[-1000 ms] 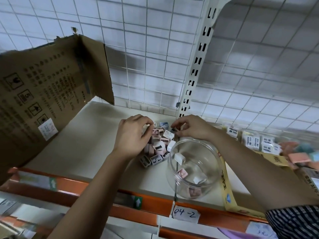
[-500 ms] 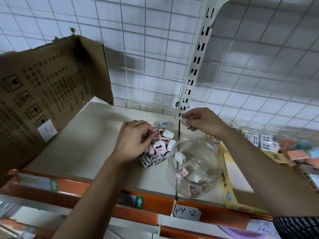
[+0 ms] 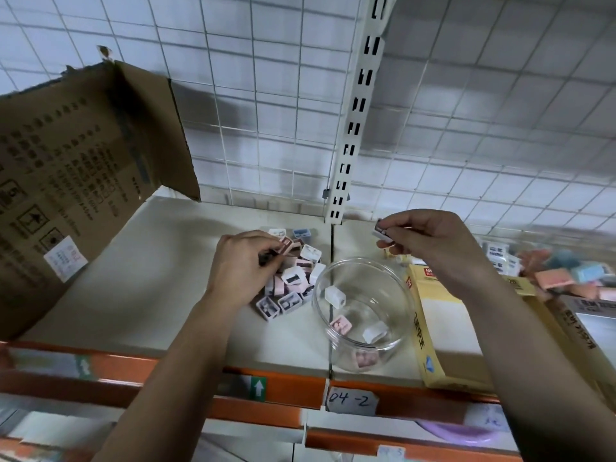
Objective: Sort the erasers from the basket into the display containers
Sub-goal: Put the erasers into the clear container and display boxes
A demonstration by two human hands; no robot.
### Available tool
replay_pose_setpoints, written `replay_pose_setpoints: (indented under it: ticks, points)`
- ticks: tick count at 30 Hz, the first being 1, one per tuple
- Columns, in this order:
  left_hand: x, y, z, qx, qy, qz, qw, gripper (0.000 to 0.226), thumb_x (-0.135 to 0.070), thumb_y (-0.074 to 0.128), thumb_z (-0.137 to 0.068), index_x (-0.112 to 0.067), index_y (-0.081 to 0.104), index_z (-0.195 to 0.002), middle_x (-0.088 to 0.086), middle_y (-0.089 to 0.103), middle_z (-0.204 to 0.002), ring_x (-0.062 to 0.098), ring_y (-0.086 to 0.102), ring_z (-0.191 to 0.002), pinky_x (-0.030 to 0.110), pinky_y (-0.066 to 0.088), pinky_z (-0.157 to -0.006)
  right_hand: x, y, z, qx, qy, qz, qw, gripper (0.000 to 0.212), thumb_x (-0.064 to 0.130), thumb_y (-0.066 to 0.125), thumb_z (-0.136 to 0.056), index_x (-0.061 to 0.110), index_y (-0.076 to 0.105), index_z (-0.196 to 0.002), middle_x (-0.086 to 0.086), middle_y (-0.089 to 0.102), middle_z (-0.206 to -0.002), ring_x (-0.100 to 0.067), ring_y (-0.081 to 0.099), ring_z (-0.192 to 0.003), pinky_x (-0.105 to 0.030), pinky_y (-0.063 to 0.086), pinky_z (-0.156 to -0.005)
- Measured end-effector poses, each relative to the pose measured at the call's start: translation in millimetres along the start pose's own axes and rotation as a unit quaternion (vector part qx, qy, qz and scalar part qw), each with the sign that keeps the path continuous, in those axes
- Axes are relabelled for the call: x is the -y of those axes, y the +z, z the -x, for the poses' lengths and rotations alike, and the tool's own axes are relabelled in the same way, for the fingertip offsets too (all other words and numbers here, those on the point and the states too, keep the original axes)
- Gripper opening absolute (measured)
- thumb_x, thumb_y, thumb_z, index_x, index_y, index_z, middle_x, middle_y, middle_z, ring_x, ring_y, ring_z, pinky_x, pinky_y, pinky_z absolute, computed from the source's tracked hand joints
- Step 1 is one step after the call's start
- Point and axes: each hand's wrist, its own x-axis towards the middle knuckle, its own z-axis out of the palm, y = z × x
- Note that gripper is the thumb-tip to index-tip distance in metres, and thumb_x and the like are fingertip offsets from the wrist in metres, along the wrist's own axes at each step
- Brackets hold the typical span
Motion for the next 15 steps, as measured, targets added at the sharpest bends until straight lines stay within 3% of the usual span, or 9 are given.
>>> replay_pose_setpoints:
  ticks: [4,9,11,15]
  points:
    - [-1,-1,-1,-0.014,0.003,-0.004,1.0,0.018,-0.008,0.083,-0.068,-0.015,0.079,-0.085,-0.003,0.075,-0.086,0.011,0.069,-0.075,0.027,0.055,-0.072,-2,0,26,-0.04,-0.008,-0.033,0.999,0.019,-0.006,0.062,-0.087,0.01,0.073,-0.087,0.002,0.075,-0.082,-0.012,0.07,-0.074,-0.017,0.053,-0.066]
    - [-9,-2,1,-0.022,-0.048,0.056,0.997,0.015,-0.006,0.08,-0.071,-0.014,0.076,-0.084,-0.004,0.072,-0.085,0.01,0.067,-0.077,0.02,0.052,-0.076,-12,1,50,-0.079,-0.019,-0.001,0.997,0.021,0.0,0.078,-0.073,0.021,0.073,-0.076,0.004,0.076,-0.082,-0.01,0.068,-0.076,-0.023,0.053,-0.075]
    - [-13,-3,2,-0.022,-0.05,0.087,0.995,0.016,-0.002,0.078,-0.071,-0.011,0.074,-0.083,-0.004,0.069,-0.087,0.005,0.064,-0.078,0.011,0.047,-0.076,-17,2,58,-0.094,-0.041,0.017,0.995,0.019,0.001,0.078,-0.075,0.017,0.07,-0.08,0.007,0.074,-0.08,-0.008,0.068,-0.075,-0.02,0.052,-0.072]
    - [-27,-9,2,0.0,-0.041,0.128,0.991,0.018,0.002,0.075,-0.07,-0.009,0.071,-0.083,-0.003,0.064,-0.089,0.005,0.062,-0.082,0.009,0.045,-0.076,-24,2,68,-0.133,-0.098,0.001,0.986,0.014,0.001,0.075,-0.079,0.012,0.067,-0.084,0.0,0.071,-0.079,-0.015,0.063,-0.072,-0.018,0.05,-0.067]
